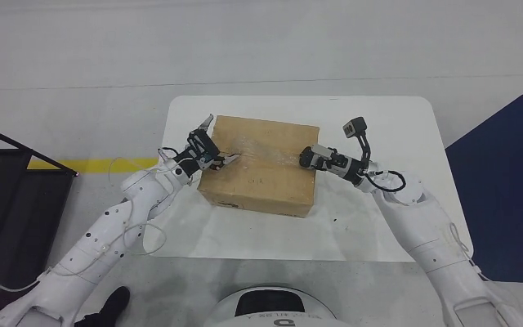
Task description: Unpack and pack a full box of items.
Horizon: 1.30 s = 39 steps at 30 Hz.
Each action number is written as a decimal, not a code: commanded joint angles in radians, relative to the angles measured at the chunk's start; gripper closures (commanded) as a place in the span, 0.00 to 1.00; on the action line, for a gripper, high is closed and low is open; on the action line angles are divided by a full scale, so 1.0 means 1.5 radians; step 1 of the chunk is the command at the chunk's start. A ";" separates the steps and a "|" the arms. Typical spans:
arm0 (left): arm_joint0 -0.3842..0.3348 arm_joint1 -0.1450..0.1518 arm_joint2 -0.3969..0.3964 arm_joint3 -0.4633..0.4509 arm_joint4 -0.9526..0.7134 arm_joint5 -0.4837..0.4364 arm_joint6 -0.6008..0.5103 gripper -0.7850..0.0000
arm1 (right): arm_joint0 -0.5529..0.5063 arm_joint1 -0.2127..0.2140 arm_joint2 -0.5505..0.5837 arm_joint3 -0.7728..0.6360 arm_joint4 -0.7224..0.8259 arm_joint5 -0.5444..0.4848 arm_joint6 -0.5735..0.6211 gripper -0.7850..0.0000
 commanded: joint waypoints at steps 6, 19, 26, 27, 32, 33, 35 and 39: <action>-0.025 -0.021 0.021 0.028 0.011 0.054 -0.014 0.00 | 0.000 0.000 0.000 0.000 0.000 0.000 0.000 0.00; 0.071 -0.021 -0.057 -0.007 0.113 0.305 -0.006 0.00 | 0.000 0.000 0.000 0.000 0.000 0.000 0.000 0.00; 0.167 -0.008 -0.161 -0.034 0.058 0.327 0.027 0.00 | 0.000 0.000 0.000 0.000 0.000 0.000 0.000 0.00; 0.174 -0.007 -0.173 -0.030 0.048 0.326 0.030 0.00 | 0.000 0.000 0.000 0.000 0.000 0.000 0.000 0.00; 0.193 -0.009 -0.208 0.005 0.005 0.317 0.034 0.00 | 0.000 0.000 0.000 0.000 0.000 0.000 0.000 0.00; 0.192 -0.010 -0.211 0.014 -0.006 0.309 0.034 0.00 | 0.000 0.000 0.000 0.000 0.000 0.000 0.000 0.00; 0.185 -0.014 -0.213 0.033 -0.055 0.265 0.044 0.00 | 0.000 0.000 0.000 0.000 0.000 0.000 0.000 0.00; 0.151 -0.019 -0.215 0.099 -0.220 0.044 0.068 0.00 | 0.000 0.000 0.000 0.000 0.000 0.000 0.000 0.00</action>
